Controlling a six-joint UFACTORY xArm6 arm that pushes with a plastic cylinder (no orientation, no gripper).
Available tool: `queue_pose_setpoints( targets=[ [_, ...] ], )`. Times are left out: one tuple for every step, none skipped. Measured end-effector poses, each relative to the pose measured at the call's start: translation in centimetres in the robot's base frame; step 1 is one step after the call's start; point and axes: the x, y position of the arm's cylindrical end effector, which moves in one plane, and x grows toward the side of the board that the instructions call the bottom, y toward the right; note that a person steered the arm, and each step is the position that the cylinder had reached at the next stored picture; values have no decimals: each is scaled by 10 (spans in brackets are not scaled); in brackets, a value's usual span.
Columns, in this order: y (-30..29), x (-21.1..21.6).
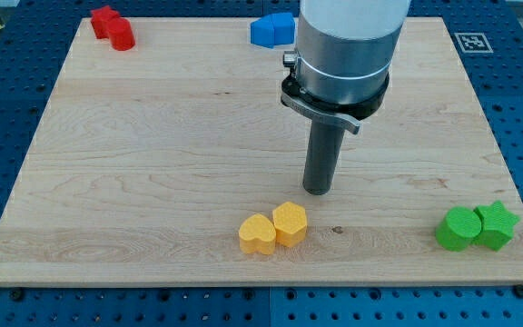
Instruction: Keep yellow hexagon on left side of green circle
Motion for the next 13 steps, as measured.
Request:
queue_pose_setpoints(
  targets=[
    [-5,5],
    [-24,21],
    [-47,28],
    [-73,28],
    [-92,30],
    [-115,34],
    [-148,51],
    [-155,79],
    [-140,102],
    [-117,98],
    [-85,74],
    [-74,59],
    [-52,67]
  ],
)
